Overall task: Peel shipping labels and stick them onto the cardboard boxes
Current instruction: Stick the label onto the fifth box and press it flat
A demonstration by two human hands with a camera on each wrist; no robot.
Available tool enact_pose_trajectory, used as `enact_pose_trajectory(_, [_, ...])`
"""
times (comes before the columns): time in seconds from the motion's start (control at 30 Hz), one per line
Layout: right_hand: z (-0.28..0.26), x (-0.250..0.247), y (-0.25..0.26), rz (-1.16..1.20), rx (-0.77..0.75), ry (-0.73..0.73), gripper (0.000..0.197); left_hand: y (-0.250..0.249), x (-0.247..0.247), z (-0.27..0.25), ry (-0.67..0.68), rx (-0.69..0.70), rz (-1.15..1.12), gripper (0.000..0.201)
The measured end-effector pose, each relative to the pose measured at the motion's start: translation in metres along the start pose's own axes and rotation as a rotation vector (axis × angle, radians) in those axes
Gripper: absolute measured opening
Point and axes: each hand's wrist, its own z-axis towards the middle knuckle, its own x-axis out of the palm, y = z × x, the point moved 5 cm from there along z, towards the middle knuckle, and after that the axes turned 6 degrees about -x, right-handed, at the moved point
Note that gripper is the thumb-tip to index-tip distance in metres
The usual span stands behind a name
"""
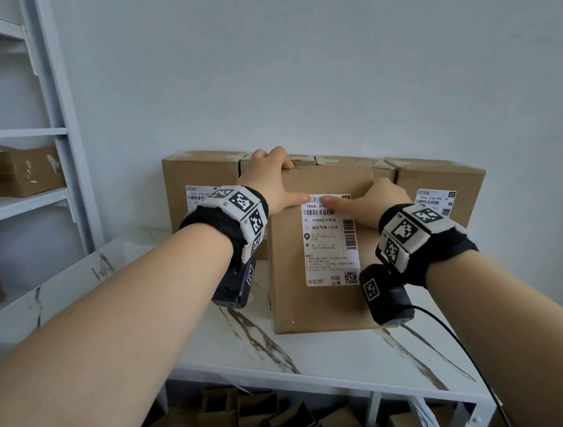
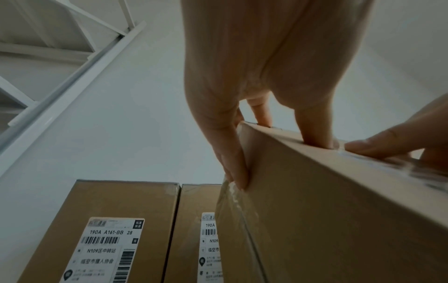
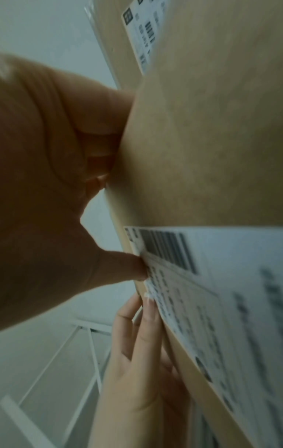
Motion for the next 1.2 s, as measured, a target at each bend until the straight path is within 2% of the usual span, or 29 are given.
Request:
enact_pose_trajectory(0.07, [-0.002,0.0,0.003,0.009,0.0,0.002,0.059,0.0,0.0,0.0,0.005,0.0,-0.001,0.058])
enact_pose_trajectory(0.27, [0.001,-0.005,-0.001,-0.047,-0.03,0.002,0.059,0.001,-0.003,0.001,-0.009,-0.007,-0.07,0.041])
enact_pose_trajectory(0.33, [0.002,-0.004,-0.002,-0.059,-0.04,-0.003,0.058,0.002,-0.002,0.0,-0.018,-0.003,-0.066,0.043])
enact_pose_trajectory(0.5, [0.003,-0.002,-0.001,-0.07,-0.058,0.004,0.049,-0.001,0.001,-0.006,0.011,-0.005,0.015,0.078])
enact_pose_trajectory(0.6, [-0.003,0.0,-0.003,-0.107,-0.057,0.056,0.05,-0.005,0.005,-0.01,0.067,-0.029,0.1,0.099])
enact_pose_trajectory(0.67, [-0.008,0.005,-0.005,-0.103,-0.054,0.095,0.064,-0.007,0.009,-0.011,0.107,-0.047,0.154,0.11])
enact_pose_trajectory(0.77, [-0.015,0.01,-0.008,-0.05,-0.032,0.134,0.099,-0.007,0.013,-0.012,0.153,-0.065,0.201,0.121])
enact_pose_trajectory(0.97, [-0.029,0.025,-0.009,0.03,-0.02,0.146,0.147,-0.007,0.014,-0.012,0.156,-0.071,0.205,0.12])
enact_pose_trajectory(1.03, [-0.034,0.031,-0.007,0.014,-0.031,0.133,0.157,-0.008,0.014,-0.012,0.154,-0.079,0.205,0.119])
enact_pose_trajectory(1.2, [-0.046,0.04,-0.003,-0.114,-0.066,0.124,0.163,-0.008,0.014,-0.011,0.155,-0.09,0.207,0.12])
